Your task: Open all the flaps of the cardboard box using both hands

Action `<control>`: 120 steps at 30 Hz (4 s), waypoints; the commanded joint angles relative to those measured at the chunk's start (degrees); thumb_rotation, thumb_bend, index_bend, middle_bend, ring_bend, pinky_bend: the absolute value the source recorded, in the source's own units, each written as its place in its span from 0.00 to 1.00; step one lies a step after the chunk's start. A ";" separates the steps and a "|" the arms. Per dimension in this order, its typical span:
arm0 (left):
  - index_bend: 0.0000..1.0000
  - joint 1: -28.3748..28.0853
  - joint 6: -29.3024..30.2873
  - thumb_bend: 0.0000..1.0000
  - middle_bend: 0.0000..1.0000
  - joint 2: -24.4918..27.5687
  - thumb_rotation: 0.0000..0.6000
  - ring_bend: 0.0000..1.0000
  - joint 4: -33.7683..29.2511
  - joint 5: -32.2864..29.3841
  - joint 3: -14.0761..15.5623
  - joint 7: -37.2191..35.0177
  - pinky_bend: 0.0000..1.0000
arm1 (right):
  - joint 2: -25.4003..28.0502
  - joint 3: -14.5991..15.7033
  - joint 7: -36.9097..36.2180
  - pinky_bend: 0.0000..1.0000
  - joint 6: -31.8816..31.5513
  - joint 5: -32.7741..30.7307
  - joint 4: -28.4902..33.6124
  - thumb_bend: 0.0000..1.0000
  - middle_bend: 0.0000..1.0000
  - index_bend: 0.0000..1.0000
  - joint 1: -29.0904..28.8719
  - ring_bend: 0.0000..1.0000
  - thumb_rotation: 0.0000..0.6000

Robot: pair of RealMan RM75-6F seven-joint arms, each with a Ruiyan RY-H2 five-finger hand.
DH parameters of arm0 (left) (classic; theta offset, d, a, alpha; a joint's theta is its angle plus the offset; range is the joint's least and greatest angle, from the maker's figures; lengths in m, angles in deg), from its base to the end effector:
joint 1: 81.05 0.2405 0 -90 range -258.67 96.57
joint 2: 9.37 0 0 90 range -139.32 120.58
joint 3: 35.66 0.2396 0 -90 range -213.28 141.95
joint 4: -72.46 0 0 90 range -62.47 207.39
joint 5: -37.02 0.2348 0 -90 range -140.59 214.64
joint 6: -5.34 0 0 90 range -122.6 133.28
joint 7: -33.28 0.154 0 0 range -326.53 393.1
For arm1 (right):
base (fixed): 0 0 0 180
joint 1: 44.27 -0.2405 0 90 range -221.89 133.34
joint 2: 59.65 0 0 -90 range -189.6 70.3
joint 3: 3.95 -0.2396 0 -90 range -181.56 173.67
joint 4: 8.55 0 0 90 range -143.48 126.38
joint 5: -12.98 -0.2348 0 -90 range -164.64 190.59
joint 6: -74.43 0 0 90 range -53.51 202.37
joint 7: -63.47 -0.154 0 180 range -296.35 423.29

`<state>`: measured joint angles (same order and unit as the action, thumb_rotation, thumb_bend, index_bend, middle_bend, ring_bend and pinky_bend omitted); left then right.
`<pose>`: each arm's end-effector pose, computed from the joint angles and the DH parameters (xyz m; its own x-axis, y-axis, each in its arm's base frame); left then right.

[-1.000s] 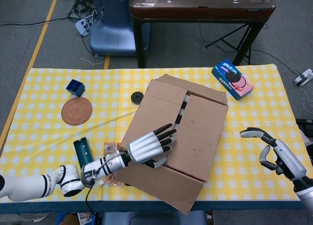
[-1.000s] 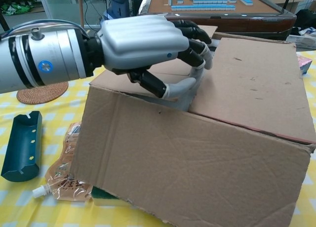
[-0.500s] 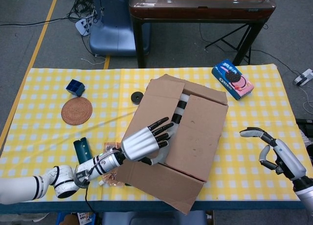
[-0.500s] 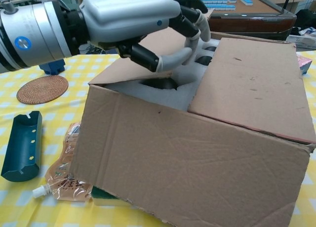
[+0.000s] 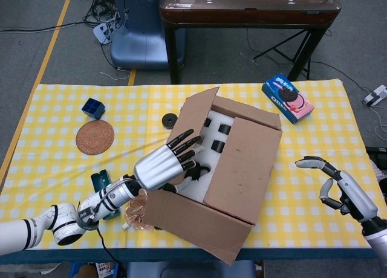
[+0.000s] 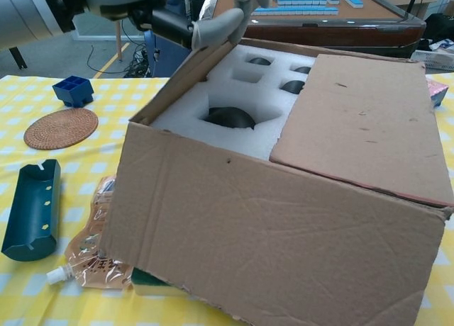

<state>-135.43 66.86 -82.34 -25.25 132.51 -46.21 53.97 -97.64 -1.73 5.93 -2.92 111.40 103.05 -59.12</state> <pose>0.0029 0.3189 0.0329 0.5132 -0.2966 0.8054 0.3111 -0.8102 -0.4967 -0.2242 -0.2034 0.1832 -0.3691 -0.3533 0.8596 -0.9007 -0.0922 -0.4246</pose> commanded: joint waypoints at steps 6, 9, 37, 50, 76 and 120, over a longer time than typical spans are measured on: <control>0.60 2.30 2.54 0.56 0.22 3.64 0.25 0.07 -1.49 -0.17 -0.32 0.47 0.00 | 0.39 -0.08 -0.27 0.16 0.04 0.29 0.25 0.97 0.24 0.25 -0.17 0.12 1.00; 0.60 2.95 2.72 0.56 0.22 4.63 0.26 0.07 -1.73 -0.55 -0.23 1.06 0.00 | 0.39 -0.10 -0.30 0.16 0.31 0.33 0.26 0.97 0.23 0.25 -0.33 0.11 1.00; 0.59 5.55 3.30 0.56 0.22 8.48 0.26 0.06 0.19 -4.81 -2.07 4.05 0.00 | -0.04 0.10 -1.58 0.16 0.78 0.63 -0.98 0.96 0.23 0.24 -0.79 0.11 1.00; 0.55 6.30 -1.35 0.55 0.22 8.01 0.26 0.06 0.28 -23.15 -4.02 17.64 0.00 | 0.78 0.30 -0.92 0.16 -0.27 1.61 -0.84 0.96 0.23 0.24 -0.50 0.11 1.00; 0.40 16.70 -0.29 0.46 0.22 16.78 0.26 0.08 -10.68 -34.23 -1.91 -1.40 0.00 | -6.40 -13.50 39.71 0.16 27.75 -15.02 2.70 0.72 0.31 0.27 -23.76 0.14 1.00; 0.41 27.92 7.85 0.45 0.22 17.55 0.28 0.09 -8.86 -16.67 5.44 -5.74 0.00 | -24.98 -10.84 69.46 0.16 38.94 -37.79 -8.25 1.00 0.45 0.38 -41.65 0.21 1.00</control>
<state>-107.64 74.38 -64.55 -34.43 115.74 -40.67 47.76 -122.87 -12.69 75.55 36.05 73.68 94.58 -100.94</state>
